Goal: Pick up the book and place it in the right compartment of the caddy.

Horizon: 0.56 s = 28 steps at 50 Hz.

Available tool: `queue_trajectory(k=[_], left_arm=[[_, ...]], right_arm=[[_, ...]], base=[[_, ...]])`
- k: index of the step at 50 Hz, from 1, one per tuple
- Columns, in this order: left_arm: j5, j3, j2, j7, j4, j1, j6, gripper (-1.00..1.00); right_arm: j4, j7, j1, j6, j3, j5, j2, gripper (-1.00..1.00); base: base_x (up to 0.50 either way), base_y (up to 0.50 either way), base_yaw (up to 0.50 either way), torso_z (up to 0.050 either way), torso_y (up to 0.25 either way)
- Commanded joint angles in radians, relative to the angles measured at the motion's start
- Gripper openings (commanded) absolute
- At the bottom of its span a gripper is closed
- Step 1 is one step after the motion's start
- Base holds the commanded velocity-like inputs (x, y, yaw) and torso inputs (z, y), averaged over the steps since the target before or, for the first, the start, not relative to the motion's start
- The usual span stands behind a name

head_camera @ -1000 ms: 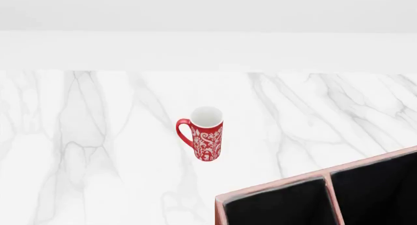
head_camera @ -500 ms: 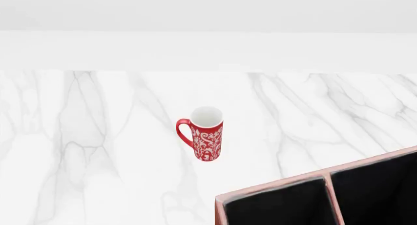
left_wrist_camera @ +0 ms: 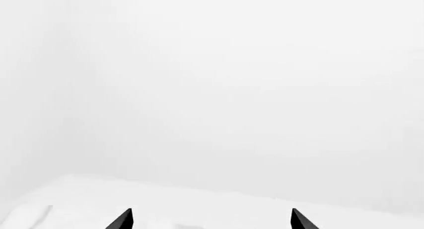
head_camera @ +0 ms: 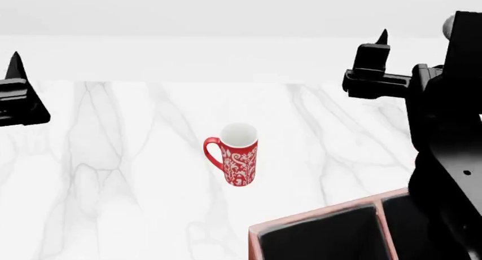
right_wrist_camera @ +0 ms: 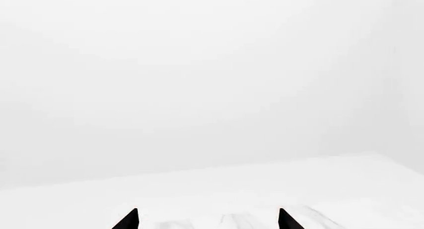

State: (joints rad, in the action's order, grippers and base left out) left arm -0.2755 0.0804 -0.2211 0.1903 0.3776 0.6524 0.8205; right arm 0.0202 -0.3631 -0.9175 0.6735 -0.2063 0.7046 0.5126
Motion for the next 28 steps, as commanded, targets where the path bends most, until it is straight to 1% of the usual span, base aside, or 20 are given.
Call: queue_trajectory(k=[1, 9, 28], left_arm=[[0.016, -0.216, 0.085, -0.034, -0.104, 0.090, -0.071, 1.00], [0.004, -0.255, 0.104, -0.040, -0.102, 0.108, -0.069, 1.00], [-0.002, -0.286, 0.094, -0.038, -0.130, 0.110, -0.100, 1.00]], right_arm=[[0.079, 0.046, -0.067, -0.073, -0.126, -0.073, -0.118, 1.00], [0.078, 0.050, -0.063, -0.085, -0.151, -0.085, -0.138, 1.00], [0.075, 0.056, -0.053, -0.089, -0.161, -0.082, -0.140, 1.00]], base=[[0.00, 0.00, 0.00, 0.000, 0.000], [0.00, 0.00, 0.00, 0.000, 0.001], [0.00, 0.00, 0.00, 0.000, 0.000]])
